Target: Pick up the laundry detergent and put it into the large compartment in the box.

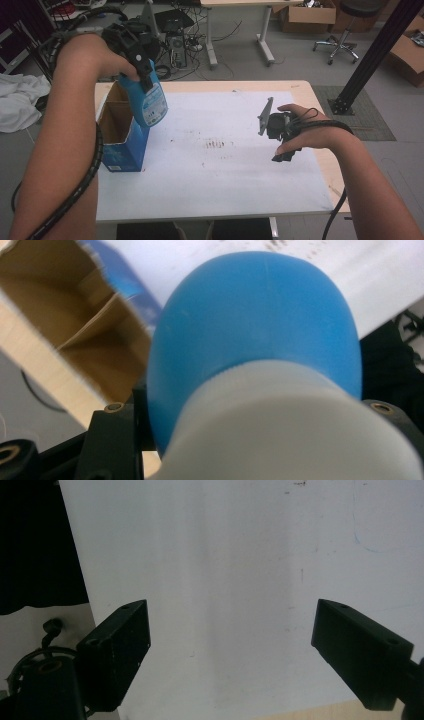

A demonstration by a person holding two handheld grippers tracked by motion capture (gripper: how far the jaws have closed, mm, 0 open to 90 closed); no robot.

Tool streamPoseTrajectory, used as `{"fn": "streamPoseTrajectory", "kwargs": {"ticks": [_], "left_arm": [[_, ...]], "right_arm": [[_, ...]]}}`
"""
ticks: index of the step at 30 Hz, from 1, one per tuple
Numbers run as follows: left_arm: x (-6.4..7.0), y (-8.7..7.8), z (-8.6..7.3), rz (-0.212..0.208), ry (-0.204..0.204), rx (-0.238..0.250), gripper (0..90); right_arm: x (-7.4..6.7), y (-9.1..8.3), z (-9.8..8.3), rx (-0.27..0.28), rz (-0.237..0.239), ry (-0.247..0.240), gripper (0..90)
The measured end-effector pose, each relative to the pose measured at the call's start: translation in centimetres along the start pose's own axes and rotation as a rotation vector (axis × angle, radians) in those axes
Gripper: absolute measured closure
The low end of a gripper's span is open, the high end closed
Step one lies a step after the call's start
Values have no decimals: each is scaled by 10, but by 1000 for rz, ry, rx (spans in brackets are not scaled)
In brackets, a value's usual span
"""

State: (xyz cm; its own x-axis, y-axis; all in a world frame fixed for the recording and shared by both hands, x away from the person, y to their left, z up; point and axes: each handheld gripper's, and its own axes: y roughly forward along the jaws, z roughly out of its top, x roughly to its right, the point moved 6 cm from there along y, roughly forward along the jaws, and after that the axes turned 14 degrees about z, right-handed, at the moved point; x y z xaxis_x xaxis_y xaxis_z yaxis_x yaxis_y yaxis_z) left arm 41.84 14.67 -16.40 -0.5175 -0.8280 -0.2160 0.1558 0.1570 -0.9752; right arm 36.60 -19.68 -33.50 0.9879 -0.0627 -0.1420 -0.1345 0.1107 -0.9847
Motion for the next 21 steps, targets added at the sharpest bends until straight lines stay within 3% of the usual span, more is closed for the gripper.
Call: {"fn": "streamPoseTrajectory", "kwargs": {"ticks": [1, 5, 8, 13, 14, 16, 18, 19, 21], "left_arm": [[-8, -2, -3, 16, -31, -10, 406], [-24, -5, -10, 51, -89, -31, 406], [-37, -7, -17, 51, -151, -50, 406], [-48, -5, -26, 49, -227, -94, 406], [-48, -5, -26, 49, -227, -94, 406], [-55, -2, -30, 72, -279, -110, 406], [-58, 0, -31, 76, -291, -111, 406], [-62, 3, -34, 71, -328, -116, 406], [-67, 7, -38, 68, -350, -121, 406]], "right_arm": [[0, 0, 0, -3, 1, -1, 159], [1, 0, 0, -2, 2, -2, 159], [2, 0, 1, -5, 2, -4, 160], [4, 0, 2, -7, 0, -10, 160], [4, 0, 3, -6, 0, -11, 160], [4, 0, 3, -4, 1, -11, 160], [4, 1, 3, -5, 1, -16, 160], [4, 1, 3, -8, 0, -17, 160], [4, 1, 3, -10, -2, -19, 160]]}}
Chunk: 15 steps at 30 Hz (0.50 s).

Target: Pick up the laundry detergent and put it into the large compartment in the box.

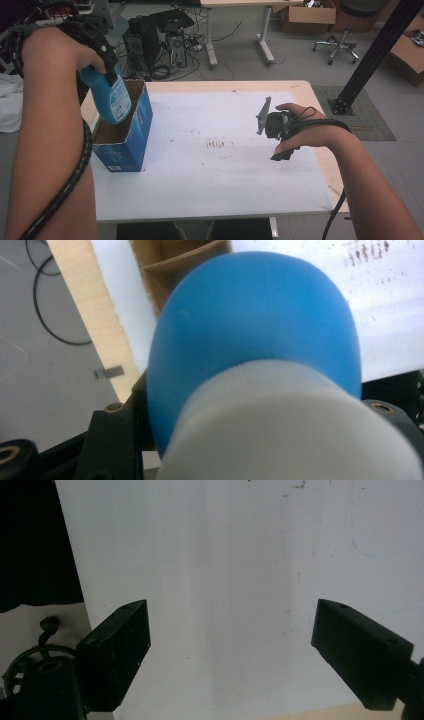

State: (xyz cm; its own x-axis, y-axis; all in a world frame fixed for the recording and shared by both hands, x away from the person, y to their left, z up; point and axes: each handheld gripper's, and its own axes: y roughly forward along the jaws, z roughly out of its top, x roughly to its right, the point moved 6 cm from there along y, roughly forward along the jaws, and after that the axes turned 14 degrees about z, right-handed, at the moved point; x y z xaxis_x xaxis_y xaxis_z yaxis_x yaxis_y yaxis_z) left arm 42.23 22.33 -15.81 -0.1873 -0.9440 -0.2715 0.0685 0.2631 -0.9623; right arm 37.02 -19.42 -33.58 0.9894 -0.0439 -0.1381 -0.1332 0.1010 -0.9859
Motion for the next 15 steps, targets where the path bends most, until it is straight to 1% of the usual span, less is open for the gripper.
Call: {"fn": "streamPoseTrajectory", "kwargs": {"ticks": [2, 4, 5, 6, 7, 10, 12, 13, 15], "left_arm": [[-2, 2, -1, -1, -7, -3, 405], [-7, 5, -2, -2, -31, -7, 405], [-12, 8, -3, 4, -56, 0, 404], [-12, 8, -3, 4, -56, 0, 404], [-14, 9, -4, 10, -69, 3, 405], [-19, 16, -6, 28, -76, -12, 405], [-20, 18, -7, 25, -81, -16, 405], [-20, 22, -8, 17, -78, -24, 405], [-20, 26, -8, 10, -79, -25, 405]], "right_arm": [[0, 0, -1, -1, -3, 0, 160], [0, 0, -1, 2, -1, 1, 159], [0, 1, -1, -3, 4, 1, 160], [1, 1, -1, -5, 4, 0, 160], [1, 1, -1, -4, 2, 0, 160], [1, 2, 0, 0, 4, -3, 160], [2, 2, 1, -3, 4, -5, 160], [2, 2, 1, 0, 4, -4, 160], [2, 2, 2, 0, 2, -6, 160]]}}
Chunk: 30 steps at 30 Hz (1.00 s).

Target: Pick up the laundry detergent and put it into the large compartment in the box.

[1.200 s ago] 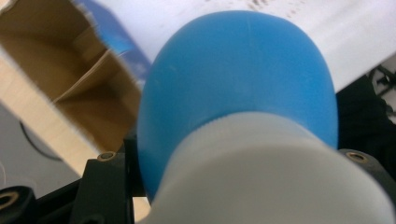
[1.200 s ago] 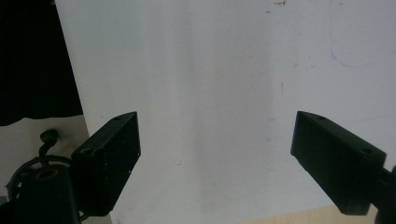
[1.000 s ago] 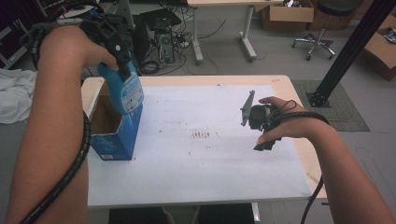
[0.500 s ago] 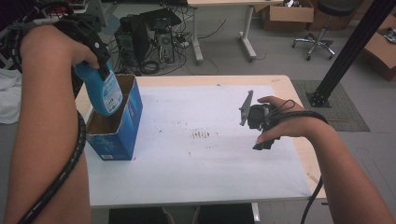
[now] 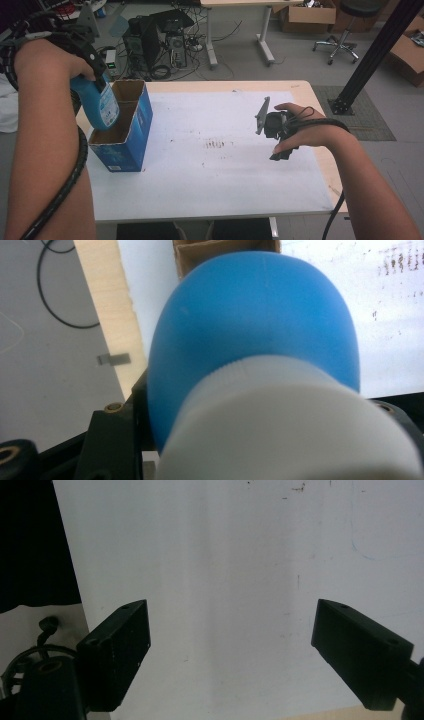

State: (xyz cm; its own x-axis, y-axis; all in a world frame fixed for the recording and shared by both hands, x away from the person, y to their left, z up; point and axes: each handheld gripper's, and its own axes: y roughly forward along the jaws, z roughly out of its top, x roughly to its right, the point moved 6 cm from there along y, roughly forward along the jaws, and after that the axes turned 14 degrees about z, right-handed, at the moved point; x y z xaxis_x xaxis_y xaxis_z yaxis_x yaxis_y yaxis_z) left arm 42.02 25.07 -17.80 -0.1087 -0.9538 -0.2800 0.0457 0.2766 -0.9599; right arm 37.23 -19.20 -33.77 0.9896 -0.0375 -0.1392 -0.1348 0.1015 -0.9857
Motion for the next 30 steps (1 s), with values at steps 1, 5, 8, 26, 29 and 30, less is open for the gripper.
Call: {"fn": "streamPoseTrajectory", "kwargs": {"ticks": [1, 5, 8, 26, 29, 30], "left_arm": [[0, 1, 0, -1, 2, -1, 405], [3, 9, 2, -14, 1, 2, 405], [5, 15, 3, -25, 5, 0, 406], [24, 66, 8, -44, 26, -26, 406], [27, 78, 9, -40, 36, -33, 405], [28, 81, 9, -39, 34, -35, 406]], "right_arm": [[0, 0, 0, 0, 0, 0, 160], [0, 1, 1, -2, -2, 0, 160], [0, 2, 0, -2, 1, 2, 159], [1, 4, -1, 1, 1, -1, 159], [1, 4, -1, -1, 0, 2, 160], [1, 4, -1, 1, 2, 2, 160]]}}
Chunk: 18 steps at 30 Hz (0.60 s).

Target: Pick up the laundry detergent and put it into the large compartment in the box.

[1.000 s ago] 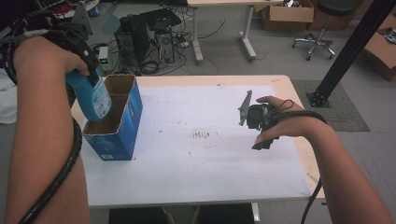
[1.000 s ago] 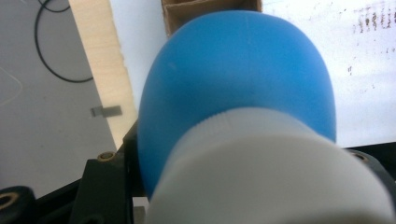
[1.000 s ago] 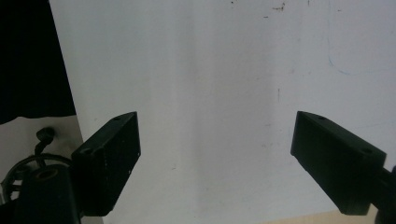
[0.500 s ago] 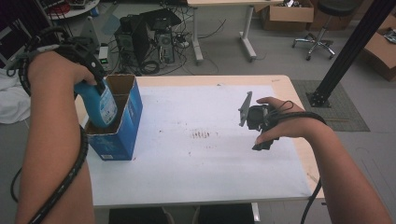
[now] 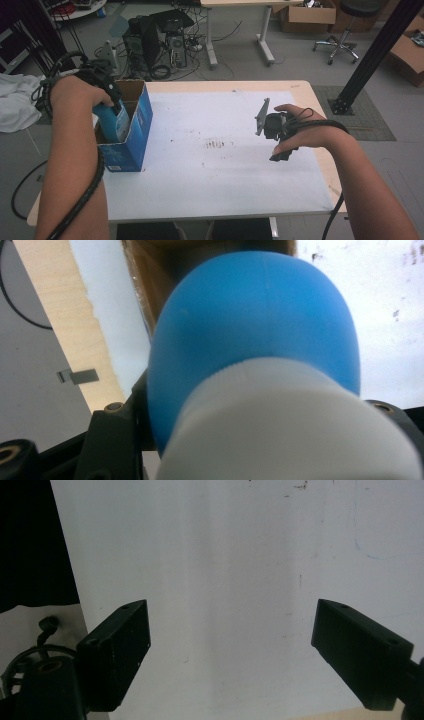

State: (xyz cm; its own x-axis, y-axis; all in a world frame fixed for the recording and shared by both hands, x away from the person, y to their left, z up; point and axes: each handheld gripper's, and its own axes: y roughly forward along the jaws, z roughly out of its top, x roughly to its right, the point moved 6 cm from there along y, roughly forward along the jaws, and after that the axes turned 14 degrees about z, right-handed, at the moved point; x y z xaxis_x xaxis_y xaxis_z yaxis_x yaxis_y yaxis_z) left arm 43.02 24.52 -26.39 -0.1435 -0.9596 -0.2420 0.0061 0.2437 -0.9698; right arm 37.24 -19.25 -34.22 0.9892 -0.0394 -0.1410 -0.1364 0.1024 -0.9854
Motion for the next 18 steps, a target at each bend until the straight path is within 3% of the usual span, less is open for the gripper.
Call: {"fn": "streamPoseTrajectory", "kwargs": {"ticks": [18], "left_arm": [[10, 51, 3, -23, 6, -11, 406]], "right_arm": [[1, 3, 0, 2, 4, -1, 160]]}}
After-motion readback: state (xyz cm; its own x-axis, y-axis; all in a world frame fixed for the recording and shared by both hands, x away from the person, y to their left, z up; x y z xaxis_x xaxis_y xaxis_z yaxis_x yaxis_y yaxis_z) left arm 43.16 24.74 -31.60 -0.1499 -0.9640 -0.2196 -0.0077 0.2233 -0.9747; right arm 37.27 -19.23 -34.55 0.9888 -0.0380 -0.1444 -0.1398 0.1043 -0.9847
